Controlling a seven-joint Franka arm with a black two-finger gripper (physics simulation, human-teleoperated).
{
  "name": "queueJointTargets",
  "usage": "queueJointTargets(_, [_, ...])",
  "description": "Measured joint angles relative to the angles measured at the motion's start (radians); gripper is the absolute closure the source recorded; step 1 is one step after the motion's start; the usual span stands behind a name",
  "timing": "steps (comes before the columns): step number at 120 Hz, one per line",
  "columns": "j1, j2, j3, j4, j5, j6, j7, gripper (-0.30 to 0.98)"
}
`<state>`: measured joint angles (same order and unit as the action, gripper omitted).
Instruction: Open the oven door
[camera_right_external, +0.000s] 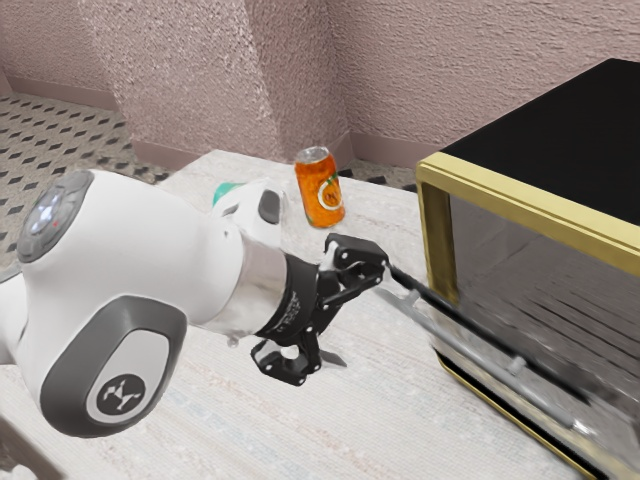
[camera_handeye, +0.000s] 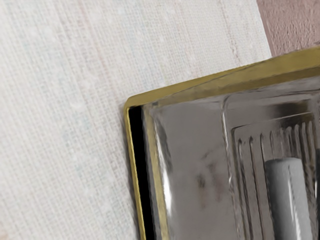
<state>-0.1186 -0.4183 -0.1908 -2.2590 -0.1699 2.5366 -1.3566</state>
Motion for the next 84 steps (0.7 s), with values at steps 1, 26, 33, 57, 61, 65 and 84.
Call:
queueJointTargets(1, [0.027,-0.019,-0.028,-0.015,-0.006,0.002,0.000,0.00])
queueJointTargets(26, [0.468,-0.595,-0.442,-0.320,-0.365,-0.009,0.032,0.00])
queueJointTargets(33, [0.497,-0.616,-0.434,-0.272,-0.389,-0.055,0.052,0.00])
queueJointTargets(57, [0.105,0.102,0.249,0.633,0.093,-0.678,0.120,0.00])
queueJointTargets(61, [0.087,0.121,0.275,0.634,0.130,-0.740,0.132,0.00])
queueJointTargets(65, [0.077,0.129,0.289,0.627,0.158,-0.793,0.143,0.00])
queueJointTargets(84, [0.081,0.129,0.309,0.527,0.225,-0.952,0.188,0.00])
